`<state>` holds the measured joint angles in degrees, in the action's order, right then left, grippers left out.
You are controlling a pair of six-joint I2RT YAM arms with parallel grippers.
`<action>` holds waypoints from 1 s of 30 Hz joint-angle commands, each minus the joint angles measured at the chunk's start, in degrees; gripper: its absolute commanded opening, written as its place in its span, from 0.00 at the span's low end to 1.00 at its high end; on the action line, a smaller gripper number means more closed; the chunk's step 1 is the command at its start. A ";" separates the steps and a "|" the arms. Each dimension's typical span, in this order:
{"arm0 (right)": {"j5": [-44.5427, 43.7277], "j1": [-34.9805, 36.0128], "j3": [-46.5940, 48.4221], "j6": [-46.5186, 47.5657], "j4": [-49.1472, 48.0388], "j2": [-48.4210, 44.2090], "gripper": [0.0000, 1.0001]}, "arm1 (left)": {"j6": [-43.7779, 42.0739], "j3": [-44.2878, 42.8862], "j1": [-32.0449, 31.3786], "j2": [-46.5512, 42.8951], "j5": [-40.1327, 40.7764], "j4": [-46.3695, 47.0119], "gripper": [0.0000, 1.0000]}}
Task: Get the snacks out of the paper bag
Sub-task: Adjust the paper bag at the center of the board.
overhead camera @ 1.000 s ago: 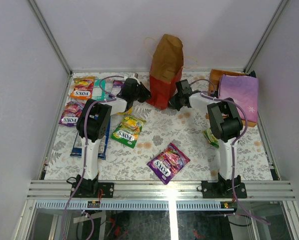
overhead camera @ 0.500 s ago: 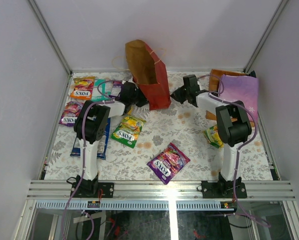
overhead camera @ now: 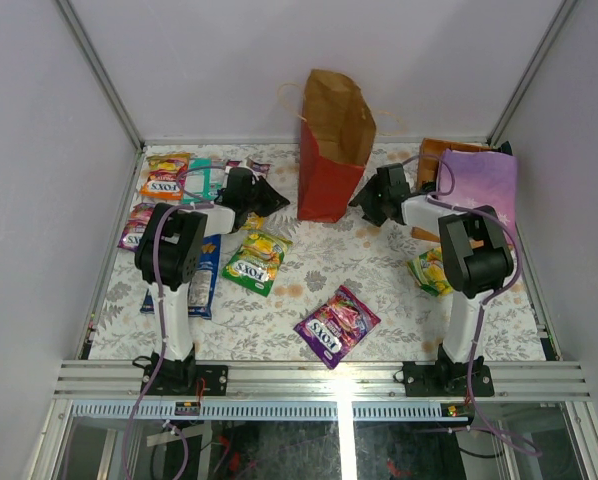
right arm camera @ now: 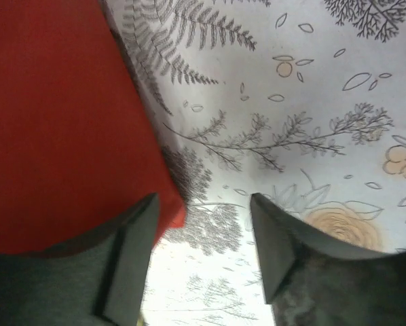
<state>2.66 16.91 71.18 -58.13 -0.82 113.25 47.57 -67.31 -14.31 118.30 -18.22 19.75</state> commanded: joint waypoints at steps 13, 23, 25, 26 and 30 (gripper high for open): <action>-2.01 4.76 -29.53 28.41 -26.18 -18.96 0.99 | -3.85 4.24 -0.02 -3.07 -2.80 8.32 0.55; 4.71 7.70 -24.36 33.85 -42.98 -7.19 1.00 | -11.39 7.02 -0.20 -5.94 -6.95 15.06 0.87; 4.92 7.92 -22.36 33.81 -43.99 -5.13 0.99 | -12.63 7.92 -0.30 -6.68 -7.00 16.08 0.89; 4.90 8.15 -21.44 33.79 -44.31 -4.42 0.98 | -12.89 8.16 -0.47 -6.73 -7.04 16.34 0.89; 4.52 8.72 -18.80 33.90 -45.20 -2.05 0.93 | -11.77 7.84 -0.50 -5.74 -7.35 17.04 0.89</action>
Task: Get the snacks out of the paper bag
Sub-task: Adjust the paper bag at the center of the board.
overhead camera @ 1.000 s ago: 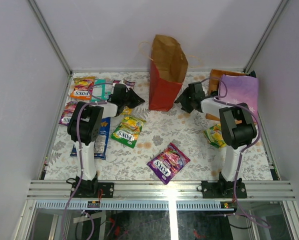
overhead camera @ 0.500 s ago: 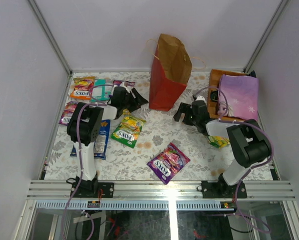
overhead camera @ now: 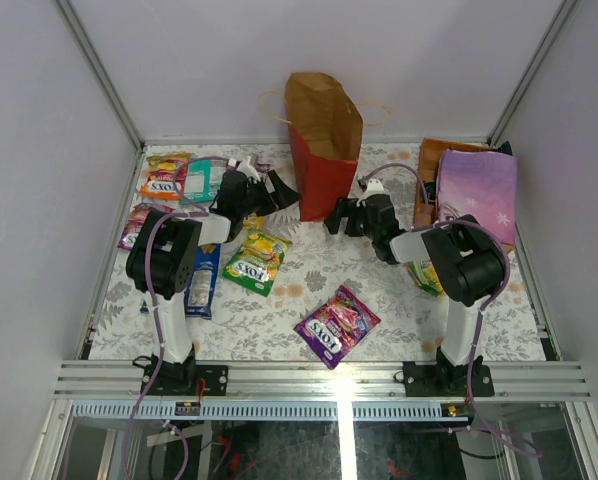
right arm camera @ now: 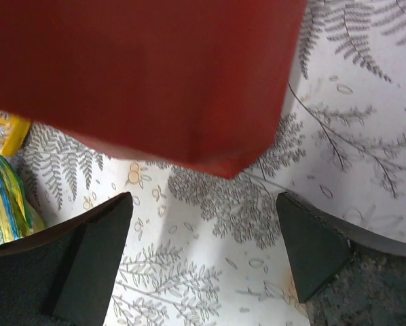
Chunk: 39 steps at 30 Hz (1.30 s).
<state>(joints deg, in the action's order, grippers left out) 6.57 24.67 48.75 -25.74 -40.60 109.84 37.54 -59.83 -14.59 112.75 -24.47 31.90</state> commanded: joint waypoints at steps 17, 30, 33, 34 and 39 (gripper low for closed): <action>-2.91 1.09 6.75 7.67 -9.20 4.44 0.99 | 0.83 -1.77 -0.27 2.75 -1.96 4.65 0.89; 3.21 1.00 10.42 5.07 -11.31 8.68 0.88 | 3.69 -6.73 -0.09 7.41 -5.18 5.62 0.89; 3.10 1.09 11.23 5.44 -10.37 8.89 0.85 | 3.91 -8.07 -0.04 8.40 -5.57 5.25 0.89; 3.06 1.02 11.03 5.58 -10.68 8.75 0.85 | 4.13 -8.54 -0.06 8.75 -5.78 5.27 0.89; 4.31 0.67 10.75 5.72 -12.43 7.94 0.78 | 4.96 -10.14 -0.04 9.63 -6.51 5.45 0.88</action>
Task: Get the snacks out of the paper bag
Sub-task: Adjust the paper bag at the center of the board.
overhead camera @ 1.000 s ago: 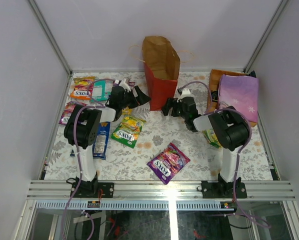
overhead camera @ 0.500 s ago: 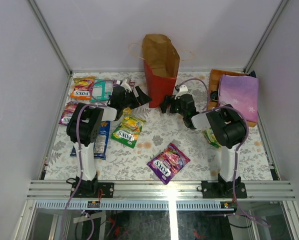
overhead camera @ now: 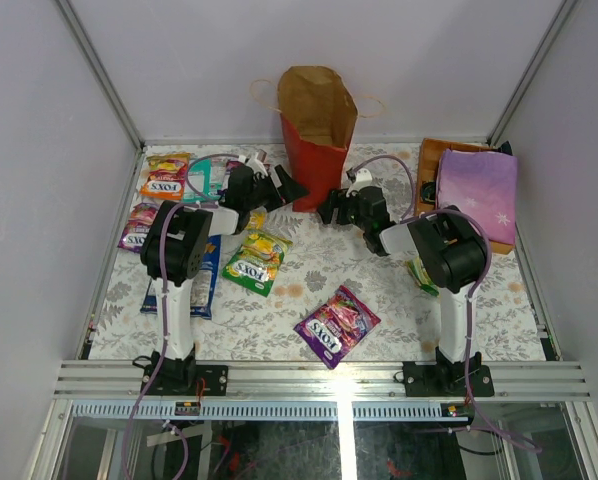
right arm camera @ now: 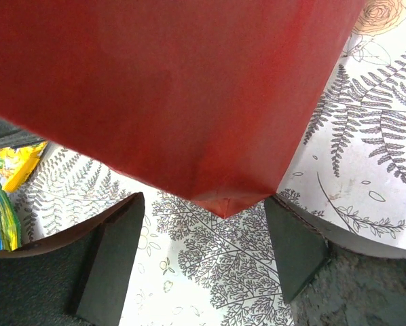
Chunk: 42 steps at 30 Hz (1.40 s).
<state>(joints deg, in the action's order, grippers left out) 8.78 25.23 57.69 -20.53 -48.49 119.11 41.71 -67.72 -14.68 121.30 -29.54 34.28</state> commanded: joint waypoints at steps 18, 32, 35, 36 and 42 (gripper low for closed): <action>6.12 -1.28 6.53 -1.20 -3.28 -0.81 0.16 | 0.65 -5.12 0.04 0.98 -1.67 1.75 0.88; 5.92 -1.86 4.84 4.14 3.92 -5.68 0.73 | 1.97 -2.95 0.00 -0.50 -2.63 7.57 0.69; 4.27 -1.88 2.23 6.84 4.71 -8.57 0.95 | 1.91 -1.92 0.08 -1.45 -1.81 8.02 0.62; 3.71 -1.82 1.45 7.53 4.83 -9.29 0.96 | 2.08 -1.83 0.09 -1.68 -1.68 8.15 0.58; 2.88 -1.81 -0.37 11.69 2.23 -10.89 0.94 | 5.40 -3.31 0.29 -1.00 -2.69 9.78 0.44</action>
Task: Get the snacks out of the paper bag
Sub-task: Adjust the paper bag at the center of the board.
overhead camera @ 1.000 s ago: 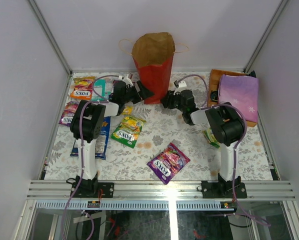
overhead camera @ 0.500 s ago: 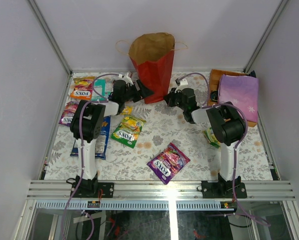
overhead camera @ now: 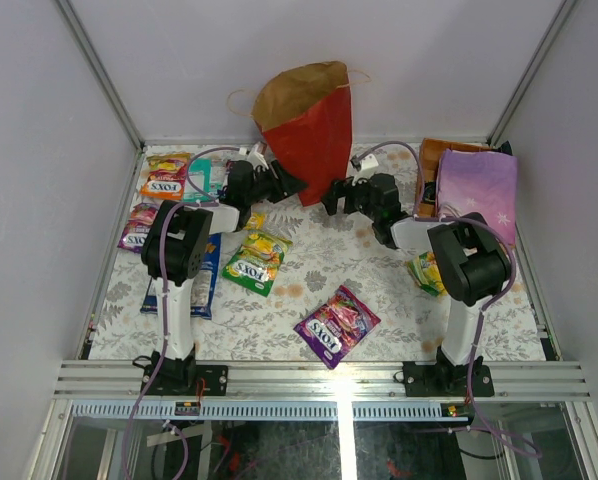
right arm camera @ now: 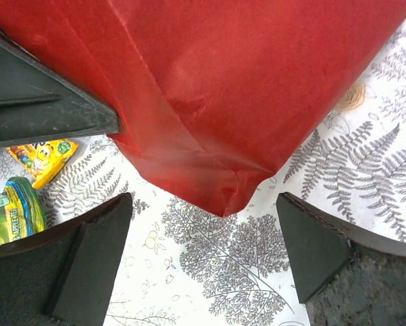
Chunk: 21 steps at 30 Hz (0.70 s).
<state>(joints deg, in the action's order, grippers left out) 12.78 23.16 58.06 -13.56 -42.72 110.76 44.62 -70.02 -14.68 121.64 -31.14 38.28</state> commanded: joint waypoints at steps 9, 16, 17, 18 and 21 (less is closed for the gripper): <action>2.54 0.21 -1.19 17.37 -8.28 -0.81 0.91 | 4.24 -1.75 0.95 -1.73 -1.74 5.39 0.43; 1.66 0.22 -14.70 32.94 -37.73 0.28 0.98 | 11.73 0.01 3.24 -0.21 -4.29 12.34 0.41; 2.84 0.17 -15.95 36.00 -41.35 1.21 0.98 | 13.04 0.22 3.67 0.16 -4.75 13.67 0.41; 3.96 0.21 -17.13 39.14 -46.07 2.68 0.99 | 14.12 0.39 4.02 0.58 -5.27 14.90 0.40; 6.94 0.29 -17.98 46.10 -50.04 5.28 0.98 | 14.99 0.68 4.61 0.97 -5.91 15.90 0.39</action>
<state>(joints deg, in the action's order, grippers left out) 15.55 23.16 40.82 18.74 -75.90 113.86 55.79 -69.93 -11.33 121.67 -35.18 46.46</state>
